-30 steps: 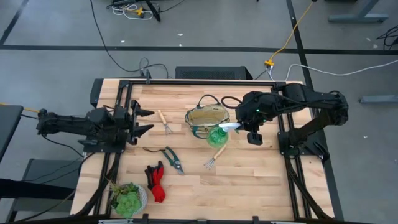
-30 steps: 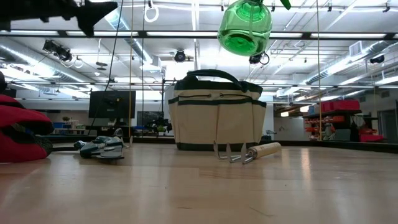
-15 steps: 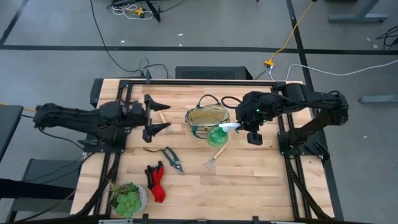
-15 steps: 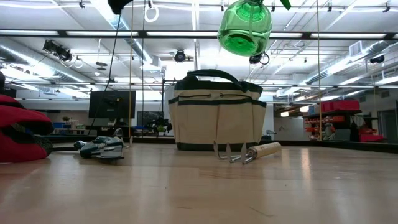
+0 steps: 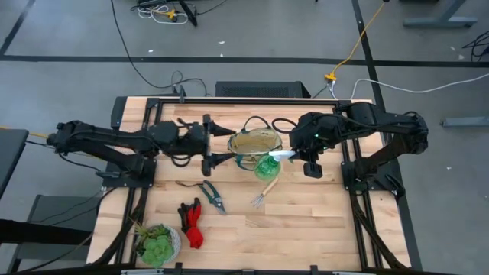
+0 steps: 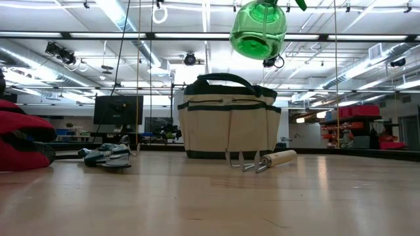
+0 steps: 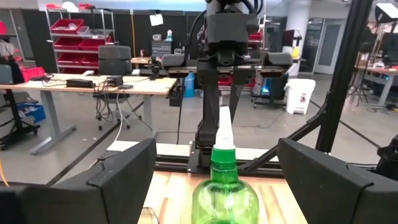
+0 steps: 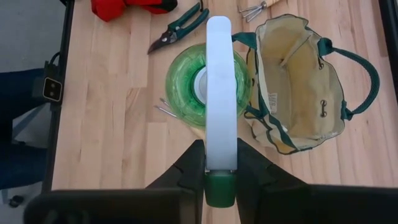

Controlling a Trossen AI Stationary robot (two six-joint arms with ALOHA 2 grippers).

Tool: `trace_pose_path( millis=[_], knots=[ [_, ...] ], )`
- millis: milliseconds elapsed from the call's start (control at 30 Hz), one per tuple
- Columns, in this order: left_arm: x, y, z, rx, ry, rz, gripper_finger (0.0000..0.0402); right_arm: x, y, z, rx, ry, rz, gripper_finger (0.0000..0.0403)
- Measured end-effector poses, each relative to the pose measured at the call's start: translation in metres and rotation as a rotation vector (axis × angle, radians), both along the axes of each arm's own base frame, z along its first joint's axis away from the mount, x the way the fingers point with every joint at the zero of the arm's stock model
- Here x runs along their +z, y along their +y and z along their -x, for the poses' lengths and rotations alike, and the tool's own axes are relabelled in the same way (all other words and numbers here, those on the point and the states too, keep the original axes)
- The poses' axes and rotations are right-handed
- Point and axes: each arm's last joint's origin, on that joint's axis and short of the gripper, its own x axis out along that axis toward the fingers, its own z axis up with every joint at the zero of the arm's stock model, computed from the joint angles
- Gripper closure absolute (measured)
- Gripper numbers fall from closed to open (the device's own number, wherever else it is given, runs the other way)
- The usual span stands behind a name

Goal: Pick & Place Garden tools in Gardening bag
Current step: Put the green spray bottle into the gardening bag

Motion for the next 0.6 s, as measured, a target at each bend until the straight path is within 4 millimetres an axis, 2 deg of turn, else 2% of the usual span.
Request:
trace_pose_path(
  millis=[233,600],
  knots=[
    [0.0,-0.003,-0.037,0.001,0.043,-0.024,0.0058,0.0,0.0,0.0,0.001,0.002,0.0,0.0347],
    [-0.014,-0.006,-0.082,-0.01,0.11,-0.028,0.0058,0.0,0.0,0.001,0.001,0.007,0.0,0.0346]
  ],
)
